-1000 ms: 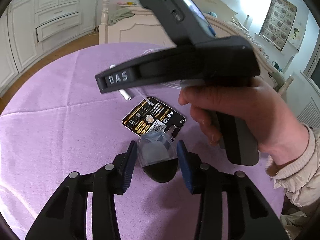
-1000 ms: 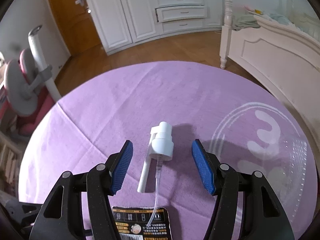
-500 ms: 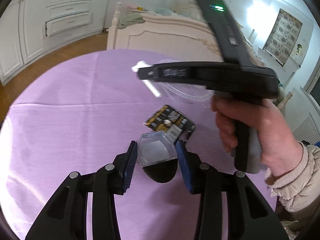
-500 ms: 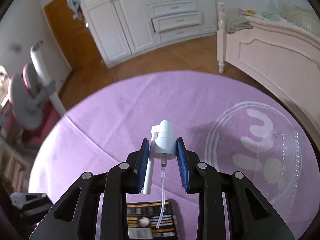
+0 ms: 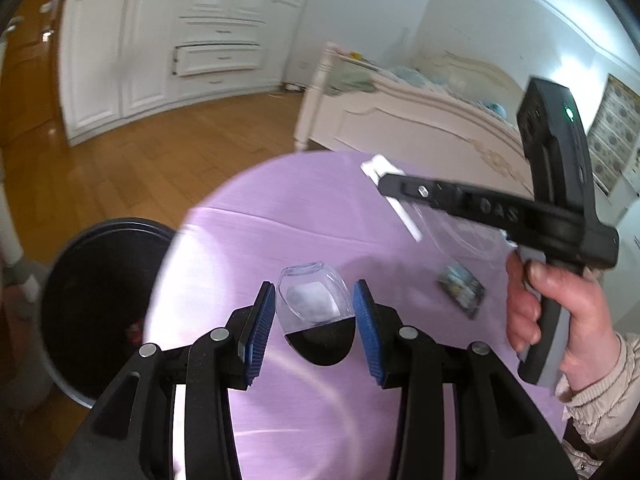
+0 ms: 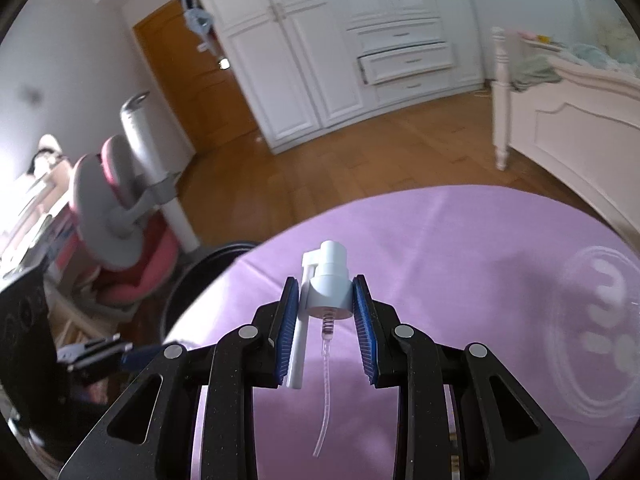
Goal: Collect trash
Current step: 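Carry the clear cup and spray pump over the bin and release both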
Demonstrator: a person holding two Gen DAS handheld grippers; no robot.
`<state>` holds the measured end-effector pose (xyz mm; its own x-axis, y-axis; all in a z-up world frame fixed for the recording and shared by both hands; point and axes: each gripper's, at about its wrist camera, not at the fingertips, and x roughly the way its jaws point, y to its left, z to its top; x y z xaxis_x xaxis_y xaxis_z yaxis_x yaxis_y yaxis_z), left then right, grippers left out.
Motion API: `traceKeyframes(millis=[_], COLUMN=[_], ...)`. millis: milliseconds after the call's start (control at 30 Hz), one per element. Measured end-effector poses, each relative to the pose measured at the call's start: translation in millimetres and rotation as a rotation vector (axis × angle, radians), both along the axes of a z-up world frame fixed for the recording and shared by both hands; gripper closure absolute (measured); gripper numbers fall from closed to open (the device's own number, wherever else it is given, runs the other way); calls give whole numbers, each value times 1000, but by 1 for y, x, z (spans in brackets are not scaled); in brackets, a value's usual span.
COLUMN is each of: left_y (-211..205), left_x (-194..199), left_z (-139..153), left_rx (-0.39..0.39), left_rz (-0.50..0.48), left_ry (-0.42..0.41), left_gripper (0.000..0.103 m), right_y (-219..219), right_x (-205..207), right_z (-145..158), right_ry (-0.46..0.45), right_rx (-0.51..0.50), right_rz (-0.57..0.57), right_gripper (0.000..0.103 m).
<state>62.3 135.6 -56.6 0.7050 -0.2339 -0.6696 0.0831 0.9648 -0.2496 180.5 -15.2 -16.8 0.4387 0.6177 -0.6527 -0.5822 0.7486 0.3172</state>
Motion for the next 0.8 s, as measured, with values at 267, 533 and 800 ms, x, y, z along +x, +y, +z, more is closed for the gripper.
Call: traceKeyframes(millis=[267,533,800], left_y=[61,114,145], left_x=[-2,-10,-10], left_z=[3,-11,-19], left_rx=[1,-29,-46], left_rz=[124,222,284], left_ry=[-17,-2,15], left_gripper=[63,63,63], right_y=[72,141,192], right_x=[-10,-12,-9], right_z=[2,-4,-19], right_ry=[24,68,114], right_rx=[-3,-12,-30], right_rz=[103,189,230], right_gripper=[74,74,74])
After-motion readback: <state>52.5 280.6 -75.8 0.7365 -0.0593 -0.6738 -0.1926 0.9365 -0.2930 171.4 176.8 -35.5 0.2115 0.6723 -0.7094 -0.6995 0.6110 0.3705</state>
